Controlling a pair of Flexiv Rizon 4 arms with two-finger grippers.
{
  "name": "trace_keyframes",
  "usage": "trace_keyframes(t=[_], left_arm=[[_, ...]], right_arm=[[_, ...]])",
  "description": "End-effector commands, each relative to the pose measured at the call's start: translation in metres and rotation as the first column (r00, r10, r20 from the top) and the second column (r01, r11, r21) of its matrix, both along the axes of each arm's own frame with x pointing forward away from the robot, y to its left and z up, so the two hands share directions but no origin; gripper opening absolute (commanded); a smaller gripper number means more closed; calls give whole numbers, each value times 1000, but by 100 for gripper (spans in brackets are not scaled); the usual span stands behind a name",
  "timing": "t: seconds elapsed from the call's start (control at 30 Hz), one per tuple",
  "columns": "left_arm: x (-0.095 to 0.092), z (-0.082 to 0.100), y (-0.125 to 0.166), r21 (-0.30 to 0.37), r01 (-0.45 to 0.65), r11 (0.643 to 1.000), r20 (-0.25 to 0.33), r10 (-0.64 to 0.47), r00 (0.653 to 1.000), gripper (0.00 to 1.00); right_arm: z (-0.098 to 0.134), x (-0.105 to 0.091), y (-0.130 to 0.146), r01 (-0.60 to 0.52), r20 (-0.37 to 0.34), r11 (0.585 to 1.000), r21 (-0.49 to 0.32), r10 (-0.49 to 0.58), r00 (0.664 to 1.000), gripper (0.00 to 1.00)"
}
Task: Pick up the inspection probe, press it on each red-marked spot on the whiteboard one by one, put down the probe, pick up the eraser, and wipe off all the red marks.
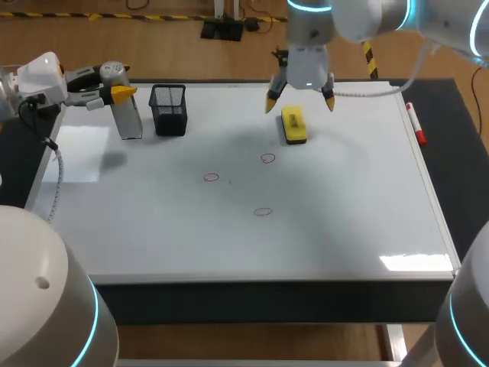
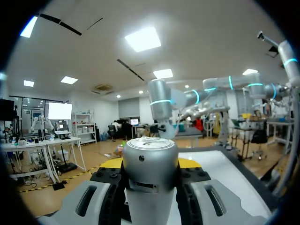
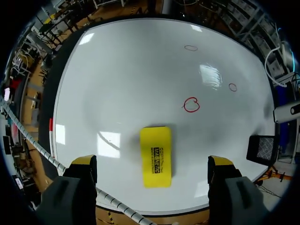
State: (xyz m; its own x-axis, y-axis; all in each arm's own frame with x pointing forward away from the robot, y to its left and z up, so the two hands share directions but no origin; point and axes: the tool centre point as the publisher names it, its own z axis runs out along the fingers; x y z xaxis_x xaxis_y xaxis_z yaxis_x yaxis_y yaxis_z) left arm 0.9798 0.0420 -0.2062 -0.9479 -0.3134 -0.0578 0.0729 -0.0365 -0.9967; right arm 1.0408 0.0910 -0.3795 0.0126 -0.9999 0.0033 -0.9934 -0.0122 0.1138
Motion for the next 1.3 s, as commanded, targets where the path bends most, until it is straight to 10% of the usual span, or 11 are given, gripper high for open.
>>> trace_keyframes(t=[0.03,1.3], left_arm=[[-1,1,0,0,-1,1000,1,1,1000,0],[-1,1,0,0,-1,1000,1,1,1000,0]], right_arm=[[-9,3,7,-3,0,1000,-3,3,1000,100],[-48,11,7,1,-32,1000,-9,-2,999,100]])
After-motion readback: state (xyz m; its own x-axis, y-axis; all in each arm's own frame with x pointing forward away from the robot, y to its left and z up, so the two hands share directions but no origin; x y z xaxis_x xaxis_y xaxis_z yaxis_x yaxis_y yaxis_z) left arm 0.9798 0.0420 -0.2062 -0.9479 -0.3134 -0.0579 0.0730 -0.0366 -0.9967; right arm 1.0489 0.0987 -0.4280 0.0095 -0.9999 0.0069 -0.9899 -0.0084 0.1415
